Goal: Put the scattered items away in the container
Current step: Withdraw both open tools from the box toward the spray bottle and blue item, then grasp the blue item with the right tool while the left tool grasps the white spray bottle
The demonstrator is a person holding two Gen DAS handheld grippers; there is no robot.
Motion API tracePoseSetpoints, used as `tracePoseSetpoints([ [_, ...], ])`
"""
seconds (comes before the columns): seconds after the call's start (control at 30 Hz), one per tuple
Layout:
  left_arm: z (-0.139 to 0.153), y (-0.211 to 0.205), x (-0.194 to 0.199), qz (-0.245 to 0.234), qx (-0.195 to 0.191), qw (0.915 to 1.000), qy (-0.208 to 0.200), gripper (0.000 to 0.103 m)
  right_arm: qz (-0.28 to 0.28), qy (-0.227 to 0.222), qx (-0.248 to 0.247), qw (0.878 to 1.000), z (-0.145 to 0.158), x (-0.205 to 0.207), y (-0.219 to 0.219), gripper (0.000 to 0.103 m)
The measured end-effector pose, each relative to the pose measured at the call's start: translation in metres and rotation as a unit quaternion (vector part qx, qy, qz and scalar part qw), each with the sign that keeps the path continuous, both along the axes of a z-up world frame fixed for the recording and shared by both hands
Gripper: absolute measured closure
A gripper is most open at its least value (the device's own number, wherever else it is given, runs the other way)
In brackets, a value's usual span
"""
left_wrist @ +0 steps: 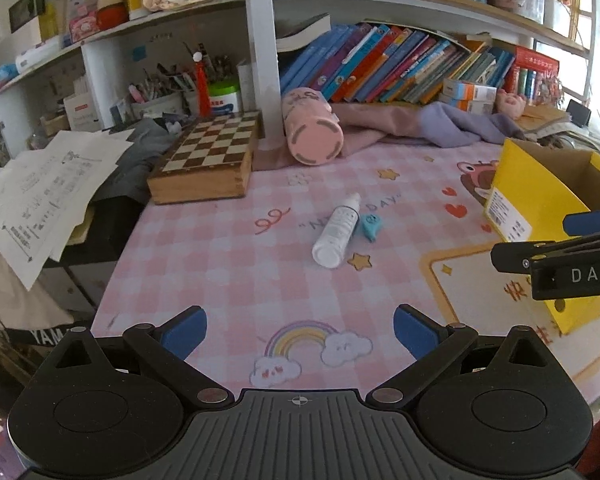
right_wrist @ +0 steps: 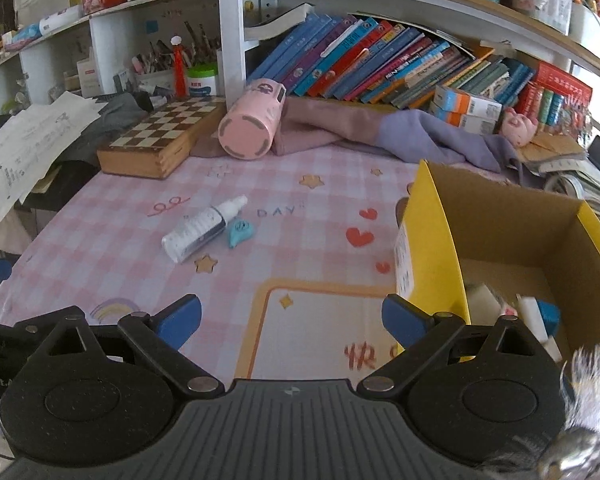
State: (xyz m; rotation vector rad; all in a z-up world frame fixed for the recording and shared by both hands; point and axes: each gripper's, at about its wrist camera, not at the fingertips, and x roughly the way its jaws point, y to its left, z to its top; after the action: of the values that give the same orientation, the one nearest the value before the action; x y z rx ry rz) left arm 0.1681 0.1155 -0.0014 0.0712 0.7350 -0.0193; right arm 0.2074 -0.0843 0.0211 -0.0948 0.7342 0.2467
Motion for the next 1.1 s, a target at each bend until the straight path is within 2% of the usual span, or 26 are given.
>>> tracePoseSetpoints([
  [0.5, -0.015, -0.013, 0.038, -0.026, 0.043, 0.9985, 0.023, 0.002, 0.005, 0.025, 0.021, 0.999, -0.016, 0.057, 0.001, 0.005],
  [0.77, -0.026, -0.026, 0.066, -0.079, 0.084, 0.9933, 0.008, 0.002, 0.022, 0.019, 0.031, 0.999, -0.025, 0.083, 0.013, 0.008],
  [0.93, -0.037, -0.032, 0.088, -0.096, 0.096, 0.9907, 0.013, 0.003, 0.030, 0.035, 0.043, 0.998, -0.036, 0.108, 0.019, 0.032],
  [1.03, -0.042, -0.033, 0.099, -0.097, 0.096, 0.9905, 0.018, 0.003, 0.040, 0.042, 0.039, 0.998, -0.043, 0.120, 0.026, 0.041],
  [1.1, -0.046, -0.033, 0.106, -0.097, 0.095, 0.9905, 0.025, 0.003, 0.049, 0.048, 0.035, 0.997, -0.048, 0.127, 0.033, 0.043],
])
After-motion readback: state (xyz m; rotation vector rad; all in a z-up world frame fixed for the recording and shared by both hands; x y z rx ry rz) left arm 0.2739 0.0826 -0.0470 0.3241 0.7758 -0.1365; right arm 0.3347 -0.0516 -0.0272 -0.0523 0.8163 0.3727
